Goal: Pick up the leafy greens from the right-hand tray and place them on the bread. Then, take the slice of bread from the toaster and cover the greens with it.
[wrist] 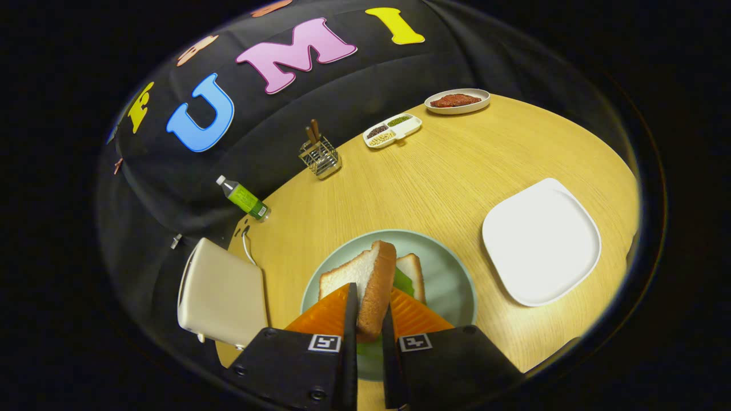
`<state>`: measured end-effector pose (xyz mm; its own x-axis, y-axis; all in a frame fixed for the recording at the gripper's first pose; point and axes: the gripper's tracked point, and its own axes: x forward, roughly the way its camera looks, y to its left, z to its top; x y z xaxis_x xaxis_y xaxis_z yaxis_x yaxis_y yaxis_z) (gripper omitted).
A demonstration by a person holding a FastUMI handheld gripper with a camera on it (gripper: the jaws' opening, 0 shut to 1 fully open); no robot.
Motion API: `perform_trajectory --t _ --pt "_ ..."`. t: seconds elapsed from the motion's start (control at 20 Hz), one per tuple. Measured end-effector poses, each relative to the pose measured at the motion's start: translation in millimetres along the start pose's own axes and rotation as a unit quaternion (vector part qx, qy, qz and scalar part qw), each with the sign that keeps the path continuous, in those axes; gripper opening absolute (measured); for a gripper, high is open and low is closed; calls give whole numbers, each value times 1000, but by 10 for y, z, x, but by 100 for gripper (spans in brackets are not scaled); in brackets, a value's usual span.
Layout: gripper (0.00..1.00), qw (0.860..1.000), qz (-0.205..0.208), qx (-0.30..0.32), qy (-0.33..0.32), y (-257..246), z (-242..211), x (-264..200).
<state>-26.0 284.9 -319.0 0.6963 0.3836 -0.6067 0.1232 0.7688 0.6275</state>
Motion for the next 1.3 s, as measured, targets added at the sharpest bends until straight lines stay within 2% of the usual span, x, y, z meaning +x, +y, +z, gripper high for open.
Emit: perform_trajectory --t 0.05,0.1,0.25,0.3,0.5,0.55,0.65,0.8,1.05,1.3 --pt "27 1000 -8 -14 4 -68 -21 -1" --pt "38 1000 -11 -25 3 -99 -15 -6" --pt "47 998 -26 -48 3 -153 14 7" --pt "58 998 -29 -56 6 -178 28 4" --pt "82 997 -40 -69 13 -251 11 -6" --pt "85 996 -40 -73 13 -265 19 -15" --pt "88 996 -35 -78 14 -228 16 -30" --pt "99 996 -29 -85 14 -196 44 -47" --pt "99 996 -14 -87 11 -117 148 -181" --pt "99 994 17 -104 -19 116 514 -481"
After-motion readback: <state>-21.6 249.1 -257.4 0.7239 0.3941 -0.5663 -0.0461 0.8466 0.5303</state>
